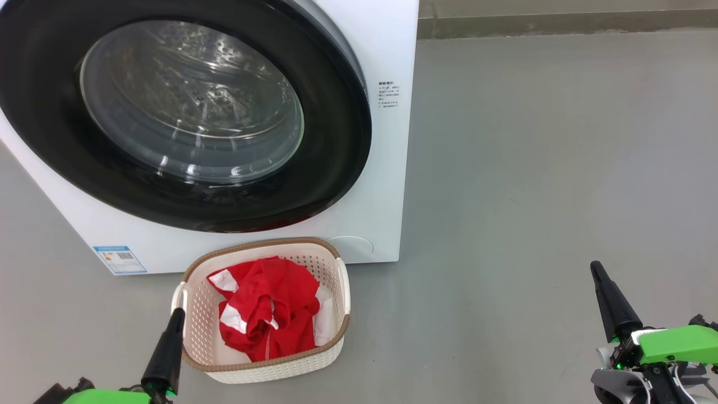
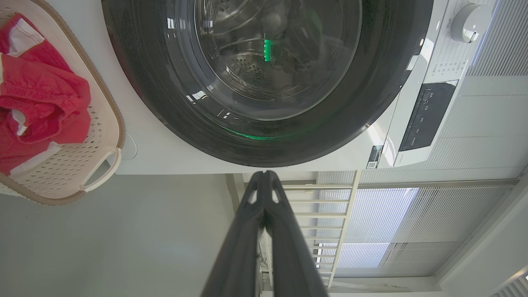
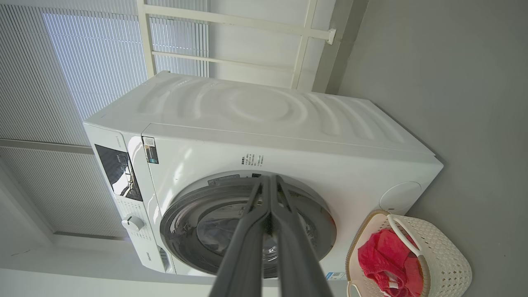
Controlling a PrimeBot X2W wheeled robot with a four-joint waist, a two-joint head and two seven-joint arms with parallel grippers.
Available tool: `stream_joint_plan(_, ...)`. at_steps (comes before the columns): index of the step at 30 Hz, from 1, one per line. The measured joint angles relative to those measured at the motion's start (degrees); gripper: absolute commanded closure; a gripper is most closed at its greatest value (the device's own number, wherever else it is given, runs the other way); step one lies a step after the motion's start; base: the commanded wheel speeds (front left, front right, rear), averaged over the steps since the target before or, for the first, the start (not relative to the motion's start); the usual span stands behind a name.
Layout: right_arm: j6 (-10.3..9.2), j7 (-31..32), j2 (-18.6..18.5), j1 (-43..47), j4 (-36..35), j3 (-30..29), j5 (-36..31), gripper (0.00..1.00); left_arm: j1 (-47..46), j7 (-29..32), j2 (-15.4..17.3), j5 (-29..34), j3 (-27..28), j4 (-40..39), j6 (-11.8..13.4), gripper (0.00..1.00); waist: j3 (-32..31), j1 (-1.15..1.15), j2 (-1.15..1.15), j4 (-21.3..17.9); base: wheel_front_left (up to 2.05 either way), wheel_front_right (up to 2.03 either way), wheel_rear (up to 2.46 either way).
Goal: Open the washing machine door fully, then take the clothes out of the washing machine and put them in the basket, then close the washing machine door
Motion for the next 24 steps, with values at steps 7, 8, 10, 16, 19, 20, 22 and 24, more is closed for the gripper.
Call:
stream_joint_plan(7,0.0,0.0,0.0,0.0,0.0,0.0,0.0,1.0,0.0,0.0,0.0,0.0,0.0,0.0,0.0,1.0,0.0,0.0,0.0,0.0,0.0,0.0,0.0)
stream_joint_plan(8,0.0,0.0,0.0,0.0,0.0,0.0,0.0,1.0,0.0,0.0,0.0,0.0,0.0,0.0,0.0,1.0,0.0,0.0,0.0,0.0,0.0,0.0,0.0)
stream_joint_plan(10,0.0,0.0,0.0,0.0,0.0,0.0,0.0,1.0,0.0,0.0,0.0,0.0,0.0,0.0,0.0,1.0,0.0,0.0,0.0,0.0,0.0,0.0,0.0)
stream_joint_plan(16,0.0,0.0,0.0,0.0,0.0,0.0,0.0,1.0,0.0,0.0,0.0,0.0,0.0,0.0,0.0,1.0,0.0,0.0,0.0,0.0,0.0,0.0,0.0)
stream_joint_plan(19,0.0,0.0,0.0,0.0,0.0,0.0,0.0,1.0,0.0,0.0,0.0,0.0,0.0,0.0,0.0,1.0,0.0,0.0,0.0,0.0,0.0,0.0,0.0)
stream_joint_plan(20,0.0,0.0,0.0,0.0,0.0,0.0,0.0,1.0,0.0,0.0,0.0,0.0,0.0,0.0,0.0,1.0,0.0,0.0,0.0,0.0,0.0,0.0,0.0)
stream_joint_plan(22,0.0,0.0,0.0,0.0,0.0,0.0,0.0,1.0,0.0,0.0,0.0,0.0,0.0,0.0,0.0,1.0,0.0,0.0,0.0,0.0,0.0,0.0,0.0)
stream_joint_plan(24,0.0,0.0,0.0,0.0,0.0,0.0,0.0,1.0,0.0,0.0,0.0,0.0,0.0,0.0,0.0,1.0,0.0,0.0,0.0,0.0,0.0,0.0,0.0)
